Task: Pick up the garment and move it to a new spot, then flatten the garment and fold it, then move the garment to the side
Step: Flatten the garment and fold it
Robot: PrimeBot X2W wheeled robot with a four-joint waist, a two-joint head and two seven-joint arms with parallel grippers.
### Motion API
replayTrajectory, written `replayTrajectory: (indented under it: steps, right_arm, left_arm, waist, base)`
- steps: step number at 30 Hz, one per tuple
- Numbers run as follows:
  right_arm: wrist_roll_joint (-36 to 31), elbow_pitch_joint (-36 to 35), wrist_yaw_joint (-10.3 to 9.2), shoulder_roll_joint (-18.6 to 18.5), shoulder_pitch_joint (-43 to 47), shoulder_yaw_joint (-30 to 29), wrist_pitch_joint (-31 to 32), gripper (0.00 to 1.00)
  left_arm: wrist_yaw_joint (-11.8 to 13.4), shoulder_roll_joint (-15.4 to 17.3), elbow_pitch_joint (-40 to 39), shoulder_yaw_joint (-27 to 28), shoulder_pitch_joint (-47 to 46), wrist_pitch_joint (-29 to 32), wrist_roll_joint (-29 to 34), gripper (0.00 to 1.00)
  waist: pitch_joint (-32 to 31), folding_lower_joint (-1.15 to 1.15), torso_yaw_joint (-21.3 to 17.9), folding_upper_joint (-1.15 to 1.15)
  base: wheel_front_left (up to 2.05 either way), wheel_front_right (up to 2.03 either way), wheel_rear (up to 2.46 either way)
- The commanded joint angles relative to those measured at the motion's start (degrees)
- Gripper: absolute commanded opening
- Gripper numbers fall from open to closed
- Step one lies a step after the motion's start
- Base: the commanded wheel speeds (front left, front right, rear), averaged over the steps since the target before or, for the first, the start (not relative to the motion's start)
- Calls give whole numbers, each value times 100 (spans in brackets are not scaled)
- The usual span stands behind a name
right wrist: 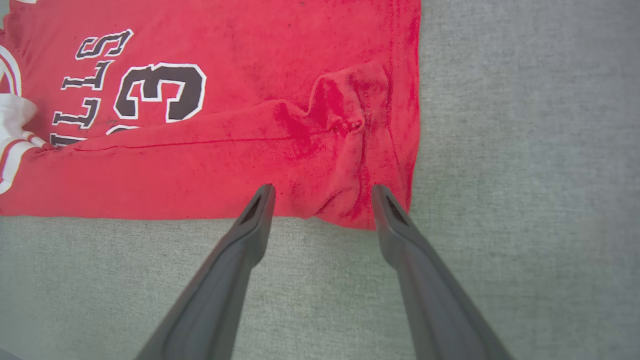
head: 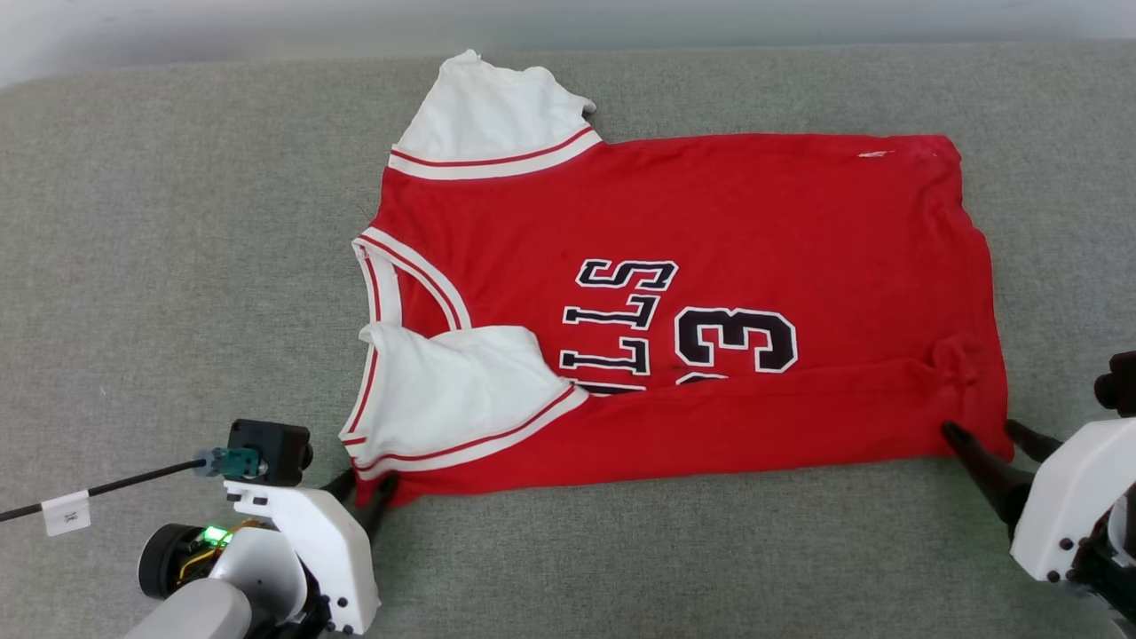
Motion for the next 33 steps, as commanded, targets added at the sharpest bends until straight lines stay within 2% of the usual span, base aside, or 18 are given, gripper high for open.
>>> replayTrajectory:
  steps: [1, 6, 11, 13, 17, 25, 26, 28, 33]
  right_arm:
    - [-102, -21, -2, -84, 41, -20, -43, 100]
    - [-409, 142, -2, -254, 34, -62, -118, 100]
    - [-716, 477, -2, -341, -71, -96, -86, 100]
    - [-894, 815, -2, -291, -223, -127, -51, 100]
    - [-1030, 1169, -2, -267, -353, -46, -44, 100]
    - [-1105, 1908, -1, -98, -346, 134, 10, 100]
    - [-1091, 2005, -1, -76, -316, 173, 39, 91]
    - [-1067, 2141, -1, -64, -259, 239, 64, 0]
    - [-1056, 2214, -2, -150, -238, 215, -6, 0]
  left_arm:
    - [-66, -158, 318, -259, 205, 203, -106, 0]
    - [-118, -198, 138, -181, 133, -114, 12, 0]
    - [-69, -143, -354, -96, 10, -342, 165, 0]
    - [35, -40, -803, -115, -37, -336, 331, 0]
    - [139, 84, -1225, -128, -102, -288, 508, 0]
    - [233, 128, -1596, -179, -207, -190, 656, 0]
    - [229, 136, -1600, -184, -209, -184, 660, 0]
    - [222, 145, -1577, -196, -198, -165, 644, 0]
    - [193, 184, -1469, -233, -96, -103, 567, 0]
  waist:
    - [-22, 1, 12, 0]
    - [-184, 1, 108, 0]
    - [-277, 1, 233, 0]
    - [-246, 1, 315, 0]
    - [-124, 1, 395, 0]
    - [49, 1, 518, 0]
    - [52, 1, 526, 0]
    - [42, 1, 536, 0]
    - [-79, 1, 512, 0]
  base:
    - [0, 0, 0]
    - [0, 0, 0]
    - [0, 0, 0]
    - [0, 0, 0]
    - [0, 0, 0]
    - [0, 0, 0]
    - [0, 0, 0]
    - [0, 0, 0]
    - [0, 0, 0]
